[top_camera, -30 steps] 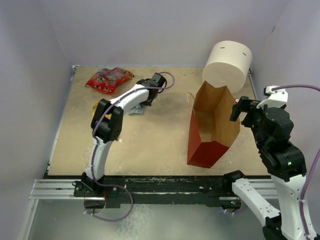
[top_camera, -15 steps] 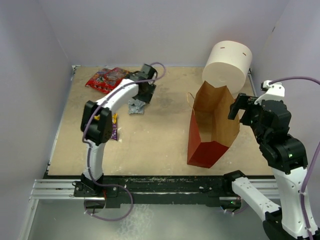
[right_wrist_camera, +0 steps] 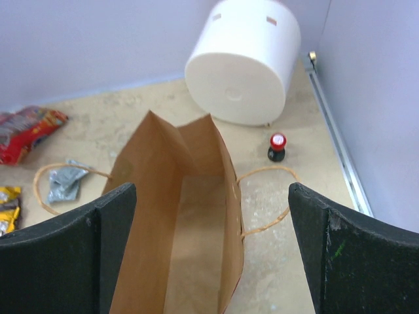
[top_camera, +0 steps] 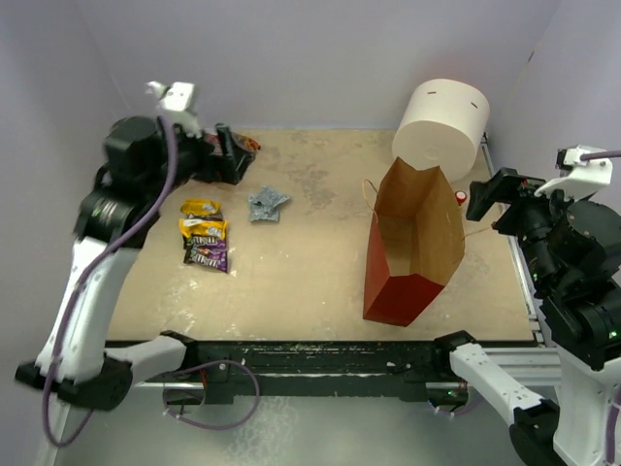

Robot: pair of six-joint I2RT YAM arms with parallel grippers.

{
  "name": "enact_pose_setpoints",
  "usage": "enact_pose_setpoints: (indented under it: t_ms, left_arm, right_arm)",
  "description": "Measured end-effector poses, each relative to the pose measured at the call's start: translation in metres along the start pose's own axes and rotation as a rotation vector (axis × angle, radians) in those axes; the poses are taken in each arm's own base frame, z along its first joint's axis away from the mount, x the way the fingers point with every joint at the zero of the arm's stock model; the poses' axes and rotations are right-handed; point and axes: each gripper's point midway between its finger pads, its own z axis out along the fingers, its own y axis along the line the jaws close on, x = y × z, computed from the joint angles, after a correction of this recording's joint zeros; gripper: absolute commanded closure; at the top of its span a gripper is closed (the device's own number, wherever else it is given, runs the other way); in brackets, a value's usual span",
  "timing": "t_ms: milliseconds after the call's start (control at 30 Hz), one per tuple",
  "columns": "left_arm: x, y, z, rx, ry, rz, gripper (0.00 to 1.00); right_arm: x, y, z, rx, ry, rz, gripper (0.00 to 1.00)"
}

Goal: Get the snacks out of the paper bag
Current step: Reset both arms

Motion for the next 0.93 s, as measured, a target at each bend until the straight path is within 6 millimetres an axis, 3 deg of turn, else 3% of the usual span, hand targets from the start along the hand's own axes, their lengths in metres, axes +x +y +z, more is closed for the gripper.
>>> enact_pose_setpoints:
  t_ms: [67,167,300,500,700,933]
  left_arm:
    - [-0.017,-0.013,-0.039,0.037,-0.104,-0.002,0.01]
    - [-0.027,-0.024,-0.081,0.069,-0.207,-0.017,0.01]
    - [-0.022,-0.026,-0.113,0.073,-0.261,-0.034,0.01]
    - [-0.015,-0.019,-0.135,0.027,-0.305,-0.058,0.01]
    - [-0.016,-0.016,-0.150,0.007,-0.336,-0.068,0.01]
    - [-0.008,-0.013,-0.146,-0.009,-0.310,-0.081,0.01]
  right_arm:
    - [-0.003,0.001,-0.002,-0.008,-0.014,0.001,0.00]
    - [-0.003,0.009,0.003,-0.049,-0.027,0.002,0.00]
    - [0.002,0.030,0.011,-0.150,-0.024,0.004,0.00]
    - [0.010,0.058,0.020,-0.286,-0.017,0.021,0.00]
    - [0.017,0.062,0.023,-0.297,0.003,0.050,0.00]
    - [0.014,0.060,0.019,-0.289,-0.015,0.070,0.00]
